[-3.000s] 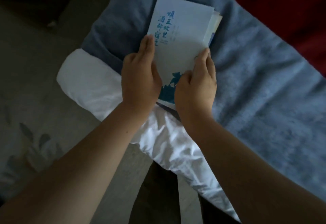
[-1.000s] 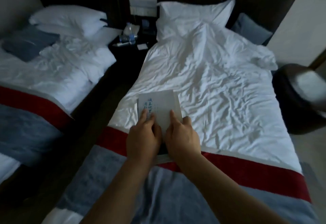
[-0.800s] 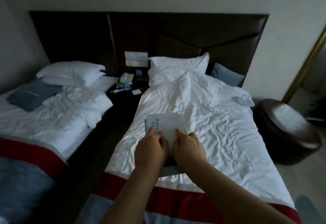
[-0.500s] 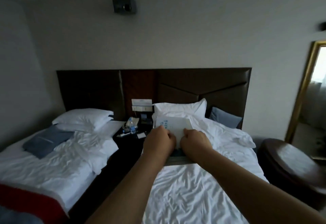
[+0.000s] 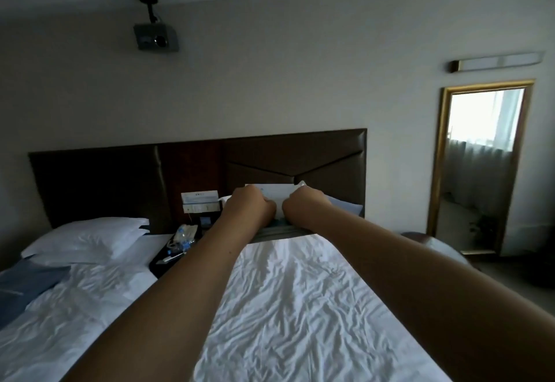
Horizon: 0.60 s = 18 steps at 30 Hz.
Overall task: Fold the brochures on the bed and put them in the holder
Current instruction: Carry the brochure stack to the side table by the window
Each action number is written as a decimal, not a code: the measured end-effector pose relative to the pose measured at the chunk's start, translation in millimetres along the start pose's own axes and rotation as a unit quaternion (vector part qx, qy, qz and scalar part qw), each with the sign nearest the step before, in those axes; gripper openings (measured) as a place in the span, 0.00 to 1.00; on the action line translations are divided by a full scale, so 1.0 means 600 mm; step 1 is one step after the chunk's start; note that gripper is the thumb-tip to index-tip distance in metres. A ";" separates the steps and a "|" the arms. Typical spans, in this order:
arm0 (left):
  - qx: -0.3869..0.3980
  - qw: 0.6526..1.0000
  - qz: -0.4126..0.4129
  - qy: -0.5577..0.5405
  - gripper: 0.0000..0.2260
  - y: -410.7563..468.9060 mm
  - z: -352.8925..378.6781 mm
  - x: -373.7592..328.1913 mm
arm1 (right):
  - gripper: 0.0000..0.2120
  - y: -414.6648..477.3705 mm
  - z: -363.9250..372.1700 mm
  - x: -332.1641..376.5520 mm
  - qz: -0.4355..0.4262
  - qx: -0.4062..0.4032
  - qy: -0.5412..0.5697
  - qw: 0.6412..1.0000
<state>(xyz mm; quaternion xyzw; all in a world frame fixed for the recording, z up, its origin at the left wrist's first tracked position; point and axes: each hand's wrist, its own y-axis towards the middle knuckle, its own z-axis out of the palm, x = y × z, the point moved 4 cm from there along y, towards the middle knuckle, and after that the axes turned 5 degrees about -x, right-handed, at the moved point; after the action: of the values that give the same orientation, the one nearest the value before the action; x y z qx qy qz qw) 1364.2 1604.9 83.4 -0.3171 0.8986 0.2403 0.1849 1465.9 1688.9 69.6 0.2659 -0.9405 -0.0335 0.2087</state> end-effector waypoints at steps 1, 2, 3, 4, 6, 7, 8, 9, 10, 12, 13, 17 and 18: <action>0.000 1.000 0.013 -0.007 0.15 0.000 0.007 -0.017 | 0.18 -0.001 -0.011 -0.018 -0.002 -0.009 0.001 1.000; 0.001 0.999 0.031 -0.015 0.15 -0.002 0.016 -0.037 | 0.16 -0.006 -0.023 -0.038 0.009 -0.022 0.031 0.999; 0.002 0.998 0.050 -0.023 0.15 -0.005 0.026 -0.058 | 0.13 -0.010 -0.035 -0.065 0.020 -0.042 0.044 0.998; 0.004 0.997 0.067 -0.032 0.14 -0.010 0.037 -0.082 | 0.09 -0.016 -0.049 -0.091 0.044 -0.066 0.067 0.995; 0.016 0.993 0.104 -0.052 0.15 -0.028 0.062 -0.139 | 0.07 -0.030 -0.080 -0.153 0.096 -0.088 0.078 0.988; 0.028 0.989 0.129 -0.061 0.15 -0.040 0.079 -0.173 | 0.07 -0.047 -0.098 -0.186 0.126 -0.088 0.064 0.986; 0.043 0.984 0.155 -0.070 0.16 -0.056 0.095 -0.210 | 0.08 -0.068 -0.117 -0.218 0.153 -0.092 0.042 0.983; 0.058 0.979 0.180 -0.079 0.17 -0.075 0.109 -0.248 | 0.11 -0.091 -0.136 -0.252 0.176 -0.099 0.032 0.979; 0.071 0.972 0.204 -0.088 0.18 -0.098 0.122 -0.285 | 0.15 -0.118 -0.155 -0.287 0.190 -0.112 0.030 0.975; 0.095 0.955 0.259 -0.107 0.19 -0.152 0.148 -0.362 | 0.18 -0.189 -0.195 -0.355 0.230 -0.152 0.047 0.960; 0.107 0.941 0.298 -0.118 0.18 -0.184 0.161 -0.402 | 0.19 -0.234 -0.214 -0.388 0.258 -0.175 0.054 0.948; 0.164 0.872 0.438 -0.148 0.12 -0.365 0.200 -0.548 | 0.19 -0.437 -0.276 -0.499 0.381 -0.234 0.021 0.894; 0.183 0.854 0.461 -0.154 0.13 -0.418 0.205 -0.577 | 0.19 -0.490 -0.292 -0.522 0.411 -0.241 0.009 0.879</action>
<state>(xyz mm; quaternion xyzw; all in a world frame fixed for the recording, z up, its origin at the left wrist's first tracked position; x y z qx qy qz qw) 1804.4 1667.5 71.9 0.2141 0.9295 0.1747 0.2442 1922.3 1606.2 60.4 -0.2025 -0.9263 -0.1675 0.2699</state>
